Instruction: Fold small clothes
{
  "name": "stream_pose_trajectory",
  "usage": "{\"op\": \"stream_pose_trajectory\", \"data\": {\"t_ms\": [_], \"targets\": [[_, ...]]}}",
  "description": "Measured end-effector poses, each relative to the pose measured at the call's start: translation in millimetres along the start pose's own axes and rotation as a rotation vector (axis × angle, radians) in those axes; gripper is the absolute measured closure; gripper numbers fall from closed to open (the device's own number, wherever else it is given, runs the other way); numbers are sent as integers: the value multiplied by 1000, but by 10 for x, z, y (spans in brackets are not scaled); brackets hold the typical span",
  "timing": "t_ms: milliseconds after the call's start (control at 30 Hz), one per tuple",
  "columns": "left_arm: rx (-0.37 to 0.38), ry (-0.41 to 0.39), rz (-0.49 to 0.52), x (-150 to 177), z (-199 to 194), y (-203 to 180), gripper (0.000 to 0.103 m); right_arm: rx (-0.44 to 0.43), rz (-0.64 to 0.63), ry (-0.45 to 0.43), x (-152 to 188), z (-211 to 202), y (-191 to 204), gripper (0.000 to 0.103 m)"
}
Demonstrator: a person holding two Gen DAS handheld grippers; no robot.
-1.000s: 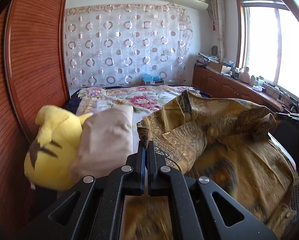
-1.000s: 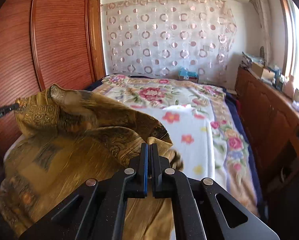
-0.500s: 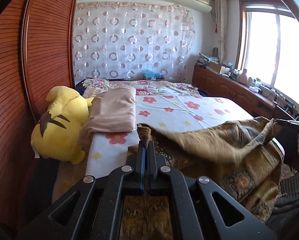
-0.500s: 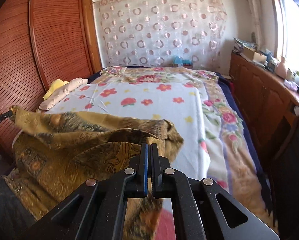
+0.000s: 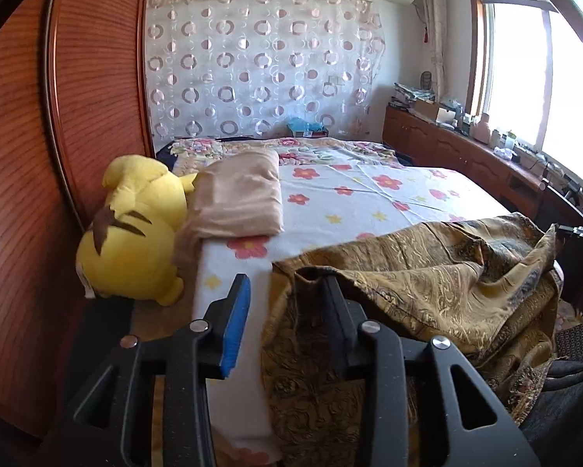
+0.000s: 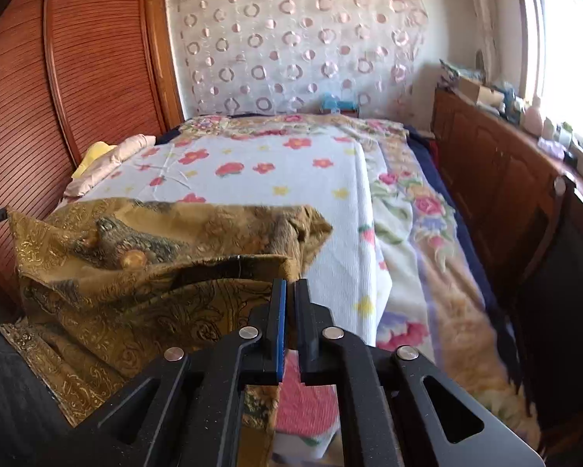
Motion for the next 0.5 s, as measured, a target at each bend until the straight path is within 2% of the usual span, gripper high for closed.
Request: {"op": "stream_pose_trajectory", "data": {"t_ms": [167,233,267,333,400,500], "targets": [[18,-59,5,-205,-167,71,46,18,-33,-39,-174,-176,79,96],[14,-65,-1,-248,-216,139,37,21,-42,-56,-157,-259,108,90],[3,-59,2,-257,-206,165,36,29,-51,-64,-139,-290,123,87],[-16,-51,8,-286,-153,195,33,38,-63,-69,-186,-281,158,72],[-1,-35,6,-320,-22,208,33,31,-63,-63,-189,-182,163,62],[6,4,7,-360,247,186,33,21,-69,-38,-240,73,205,59]]}}
Point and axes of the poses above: each gripper's, at about its wrist camera, not at the fingertips, and z roughly the way its jaws point, y to its left, x to its underside, the point moved 3 cm from there along z, roughly the way its jaws point
